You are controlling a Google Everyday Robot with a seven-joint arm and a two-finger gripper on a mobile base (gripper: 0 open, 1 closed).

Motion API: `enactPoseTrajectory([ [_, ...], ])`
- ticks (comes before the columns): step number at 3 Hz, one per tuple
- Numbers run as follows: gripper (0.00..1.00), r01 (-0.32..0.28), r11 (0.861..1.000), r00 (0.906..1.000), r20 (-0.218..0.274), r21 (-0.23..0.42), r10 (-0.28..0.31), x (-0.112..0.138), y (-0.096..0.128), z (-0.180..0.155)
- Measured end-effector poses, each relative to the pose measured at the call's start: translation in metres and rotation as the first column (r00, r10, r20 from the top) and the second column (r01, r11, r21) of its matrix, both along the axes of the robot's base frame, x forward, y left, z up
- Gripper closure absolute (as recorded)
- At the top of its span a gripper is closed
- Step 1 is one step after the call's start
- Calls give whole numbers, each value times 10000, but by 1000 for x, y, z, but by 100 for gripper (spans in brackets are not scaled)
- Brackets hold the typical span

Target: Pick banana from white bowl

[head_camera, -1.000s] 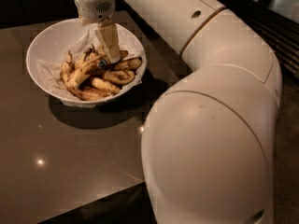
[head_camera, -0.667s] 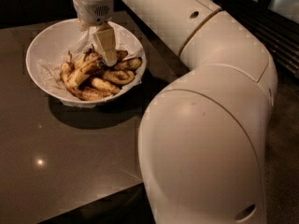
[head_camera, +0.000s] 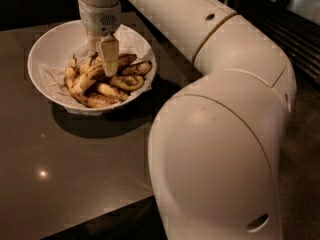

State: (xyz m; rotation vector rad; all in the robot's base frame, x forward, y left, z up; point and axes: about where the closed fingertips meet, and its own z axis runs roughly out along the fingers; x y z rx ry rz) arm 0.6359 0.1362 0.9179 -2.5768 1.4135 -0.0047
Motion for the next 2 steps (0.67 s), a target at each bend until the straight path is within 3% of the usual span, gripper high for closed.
enactPoseTrajectory([
  [2, 52, 131, 9999, 9962, -860, -36, -133, -7, 3, -29],
])
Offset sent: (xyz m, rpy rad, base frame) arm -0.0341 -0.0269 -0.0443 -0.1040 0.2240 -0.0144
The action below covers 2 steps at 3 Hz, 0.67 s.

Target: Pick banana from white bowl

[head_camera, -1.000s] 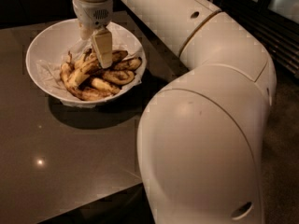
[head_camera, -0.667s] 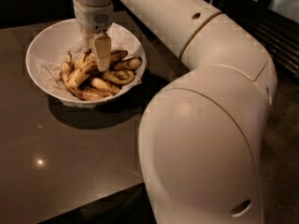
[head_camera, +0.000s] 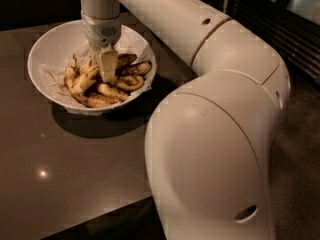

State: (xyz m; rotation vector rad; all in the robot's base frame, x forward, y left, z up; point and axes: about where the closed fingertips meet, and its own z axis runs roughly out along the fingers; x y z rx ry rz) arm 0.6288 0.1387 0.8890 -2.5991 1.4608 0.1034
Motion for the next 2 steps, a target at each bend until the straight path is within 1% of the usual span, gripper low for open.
enactPoseTrajectory([
  [1, 70, 315, 9994, 9995, -34, -137, -315, -3, -11, -8],
  [2, 93, 334, 9994, 9994, 132, 57, -335, 3, -5, -10],
])
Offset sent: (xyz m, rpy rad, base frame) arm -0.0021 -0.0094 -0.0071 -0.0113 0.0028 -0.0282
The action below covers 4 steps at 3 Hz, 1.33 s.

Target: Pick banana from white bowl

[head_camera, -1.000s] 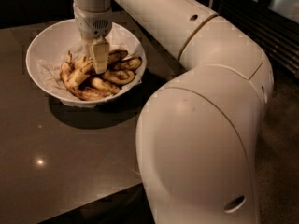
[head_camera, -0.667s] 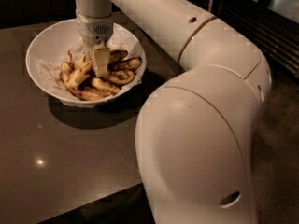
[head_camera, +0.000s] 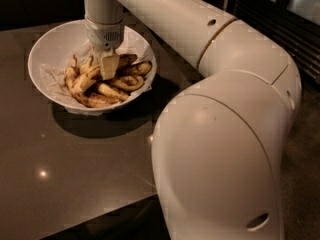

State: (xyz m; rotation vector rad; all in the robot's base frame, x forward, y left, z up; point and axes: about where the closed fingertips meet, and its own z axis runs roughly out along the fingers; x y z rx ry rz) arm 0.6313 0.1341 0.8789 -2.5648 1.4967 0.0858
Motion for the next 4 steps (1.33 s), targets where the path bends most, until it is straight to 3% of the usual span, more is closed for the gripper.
enactPoseTrajectory([
  [1, 100, 351, 9988, 9986, 371, 351, -364, -10, -10, 9],
  [2, 100, 812, 9938, 9910, 1006, 758, -887, -37, -28, 26],
  [4, 100, 1466, 9791, 9501, 2556, 1407, -1790, -116, -55, 73],
])
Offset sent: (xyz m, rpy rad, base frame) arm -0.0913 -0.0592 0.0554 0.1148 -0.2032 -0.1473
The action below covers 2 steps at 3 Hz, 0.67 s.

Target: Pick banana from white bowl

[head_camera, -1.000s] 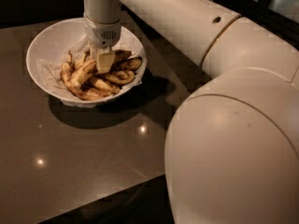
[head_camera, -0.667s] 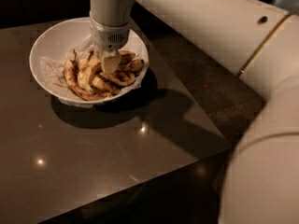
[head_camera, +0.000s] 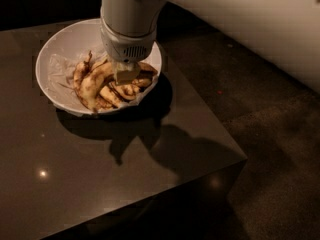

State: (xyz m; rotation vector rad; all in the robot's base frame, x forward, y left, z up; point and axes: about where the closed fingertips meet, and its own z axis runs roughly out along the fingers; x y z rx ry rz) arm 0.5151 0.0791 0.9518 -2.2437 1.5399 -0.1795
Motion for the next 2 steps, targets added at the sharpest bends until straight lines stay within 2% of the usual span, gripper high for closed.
enactPoseTrajectory([
  [1, 100, 344, 9993, 9981, 508, 132, -351, -25, -7, 15],
  [2, 100, 577, 9974, 9921, 1094, 423, -620, -49, -8, 35],
])
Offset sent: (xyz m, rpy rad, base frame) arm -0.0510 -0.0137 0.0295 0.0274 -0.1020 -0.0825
